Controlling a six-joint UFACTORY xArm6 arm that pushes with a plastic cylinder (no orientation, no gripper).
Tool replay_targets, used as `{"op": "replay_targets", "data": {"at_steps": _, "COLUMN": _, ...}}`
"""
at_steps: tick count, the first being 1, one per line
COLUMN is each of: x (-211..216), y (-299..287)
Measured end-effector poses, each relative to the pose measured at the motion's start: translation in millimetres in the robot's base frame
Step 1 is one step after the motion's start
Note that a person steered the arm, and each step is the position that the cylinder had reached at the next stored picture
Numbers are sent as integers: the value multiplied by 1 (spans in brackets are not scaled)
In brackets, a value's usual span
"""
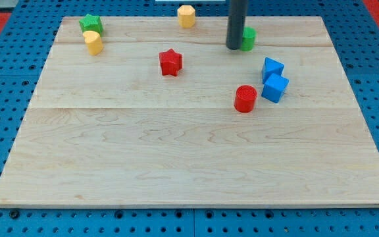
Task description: Push the red circle to the center left
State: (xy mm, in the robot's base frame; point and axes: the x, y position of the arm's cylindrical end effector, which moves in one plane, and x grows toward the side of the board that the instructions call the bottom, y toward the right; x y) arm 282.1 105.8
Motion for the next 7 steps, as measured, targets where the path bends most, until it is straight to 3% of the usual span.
{"op": "replay_targets", "data": {"at_steps": 2, "x": -14, "y": 55}}
{"op": "replay_targets", "data": {"at_steps": 3, "x": 10, "y": 31}}
{"op": "replay_targets", "data": {"at_steps": 4, "x": 67, "y": -3}}
{"op": "replay_targets", "data": {"at_steps": 5, "x": 123, "y": 12}}
{"op": "replay_targets", "data": {"at_steps": 6, "x": 150, "y": -3}}
{"op": "replay_targets", "data": {"at_steps": 7, "x": 181, "y": 22}}
